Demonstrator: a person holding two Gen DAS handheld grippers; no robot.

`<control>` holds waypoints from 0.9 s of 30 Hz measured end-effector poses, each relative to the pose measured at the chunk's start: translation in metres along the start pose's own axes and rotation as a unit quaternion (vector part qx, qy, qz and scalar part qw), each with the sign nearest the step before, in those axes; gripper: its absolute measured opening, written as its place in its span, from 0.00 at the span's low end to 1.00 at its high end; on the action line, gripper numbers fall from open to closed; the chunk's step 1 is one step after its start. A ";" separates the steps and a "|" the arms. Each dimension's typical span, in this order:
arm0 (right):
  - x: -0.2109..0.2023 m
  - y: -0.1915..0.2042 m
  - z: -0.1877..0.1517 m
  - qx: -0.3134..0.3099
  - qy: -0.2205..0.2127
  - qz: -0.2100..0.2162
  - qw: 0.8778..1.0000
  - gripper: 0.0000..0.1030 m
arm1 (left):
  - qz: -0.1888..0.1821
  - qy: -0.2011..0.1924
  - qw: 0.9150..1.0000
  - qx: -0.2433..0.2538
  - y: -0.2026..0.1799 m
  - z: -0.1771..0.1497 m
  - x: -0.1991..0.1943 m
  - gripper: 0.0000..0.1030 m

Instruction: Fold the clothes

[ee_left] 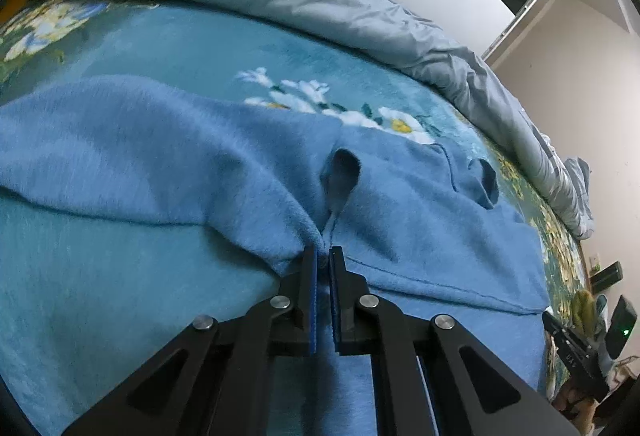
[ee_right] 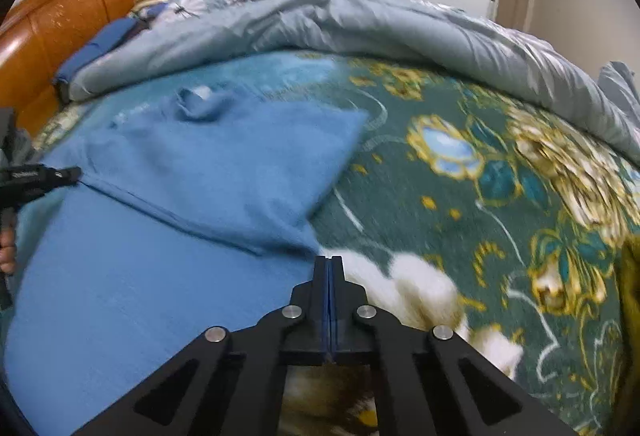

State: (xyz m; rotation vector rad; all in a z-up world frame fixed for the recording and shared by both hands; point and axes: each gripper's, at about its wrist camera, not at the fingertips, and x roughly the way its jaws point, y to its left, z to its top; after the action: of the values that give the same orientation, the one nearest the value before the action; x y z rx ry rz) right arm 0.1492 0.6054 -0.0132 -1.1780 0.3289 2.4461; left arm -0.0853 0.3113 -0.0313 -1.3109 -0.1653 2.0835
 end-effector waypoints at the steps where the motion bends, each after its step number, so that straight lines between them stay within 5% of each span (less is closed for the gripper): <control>1: -0.001 -0.003 -0.001 0.006 0.000 0.004 1.000 0.00 | -0.003 -0.001 1.000 -0.003 0.002 -0.001 -0.001 0.05; 7: -0.016 -0.005 0.003 0.013 -0.013 0.006 1.000 0.01 | -0.068 -0.017 0.997 -0.028 0.017 -0.001 -0.034 0.07; 9: -0.025 -0.005 0.004 0.012 -0.024 0.003 1.000 0.01 | -0.052 -0.047 0.996 -0.063 0.042 0.000 -0.055 0.16; 11: -0.032 -0.004 0.005 0.013 -0.033 0.005 0.999 0.01 | -0.029 -0.082 0.991 -0.104 0.071 0.001 -0.077 0.47; 14: -0.041 0.001 0.004 0.007 -0.041 0.008 0.999 0.01 | 0.008 -0.126 0.978 -0.165 0.115 0.003 -0.107 0.55; 19: -0.045 0.014 0.004 -0.005 -0.046 0.011 0.999 0.01 | 0.050 -0.124 0.961 -0.244 0.167 0.012 -0.111 0.55; 27: -0.043 0.032 0.002 -0.023 -0.038 0.020 0.999 0.01 | 0.061 -0.138 0.953 -0.261 0.169 0.024 -0.089 0.51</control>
State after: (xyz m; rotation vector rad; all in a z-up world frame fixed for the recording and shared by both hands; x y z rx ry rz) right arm 0.1572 0.5668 0.0230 -1.1038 0.2769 2.5378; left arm -0.1587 0.1338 -0.0252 -1.3325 -0.8261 2.4232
